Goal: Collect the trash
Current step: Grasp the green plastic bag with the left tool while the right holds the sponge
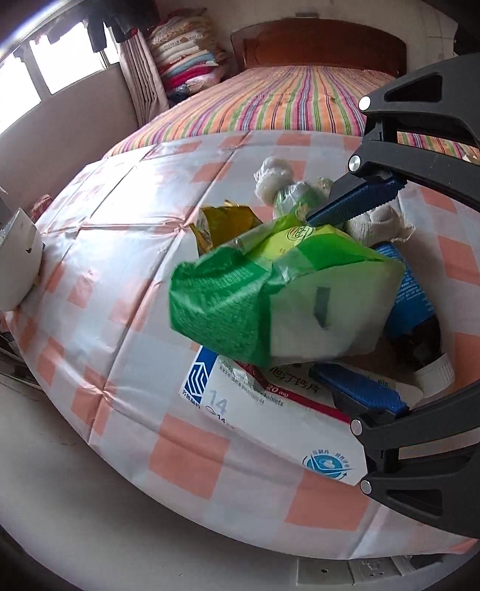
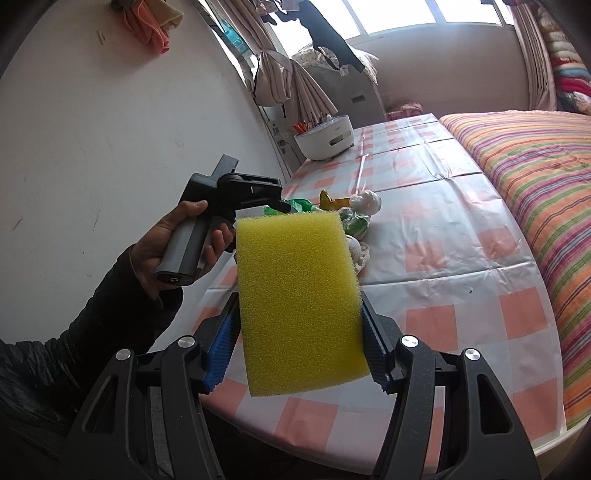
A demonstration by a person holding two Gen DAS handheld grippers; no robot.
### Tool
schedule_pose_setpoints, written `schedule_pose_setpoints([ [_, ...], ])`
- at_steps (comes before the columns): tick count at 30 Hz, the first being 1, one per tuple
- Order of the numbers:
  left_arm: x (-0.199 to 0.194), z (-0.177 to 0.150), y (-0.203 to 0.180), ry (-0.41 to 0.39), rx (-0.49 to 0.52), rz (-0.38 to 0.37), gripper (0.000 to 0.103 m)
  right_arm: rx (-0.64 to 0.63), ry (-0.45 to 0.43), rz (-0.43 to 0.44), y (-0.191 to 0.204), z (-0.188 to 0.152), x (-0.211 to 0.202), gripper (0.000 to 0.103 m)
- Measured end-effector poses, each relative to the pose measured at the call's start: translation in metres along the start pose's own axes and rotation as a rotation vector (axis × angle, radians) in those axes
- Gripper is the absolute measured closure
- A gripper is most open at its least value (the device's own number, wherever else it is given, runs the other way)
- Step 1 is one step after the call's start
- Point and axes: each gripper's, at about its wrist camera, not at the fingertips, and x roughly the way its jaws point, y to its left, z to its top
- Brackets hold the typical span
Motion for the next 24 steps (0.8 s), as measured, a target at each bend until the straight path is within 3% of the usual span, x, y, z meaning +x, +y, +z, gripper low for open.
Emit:
schedule_pose_setpoints([
  [1,0.004,0.000,0.000,0.003,0.010,0.004,0.042,0.004,-0.003,0.002,0.000,0.000,-0.002,0.044],
  [5,0.002,-0.003,0.001,-0.010,0.018,-0.006,0.067,0.008,-0.015,-0.004,-0.002,0.000,-0.008,0.044],
  [15,-0.038,-0.044,-0.026,-0.146,0.233,0.014,0.070,0.036,-0.080,-0.010,0.002,-0.005,-0.030,0.044],
  [24,-0.066,-0.096,-0.038,-0.165,0.346,-0.034,0.069,0.075,-0.119,-0.029,0.006,-0.022,-0.048,0.044],
])
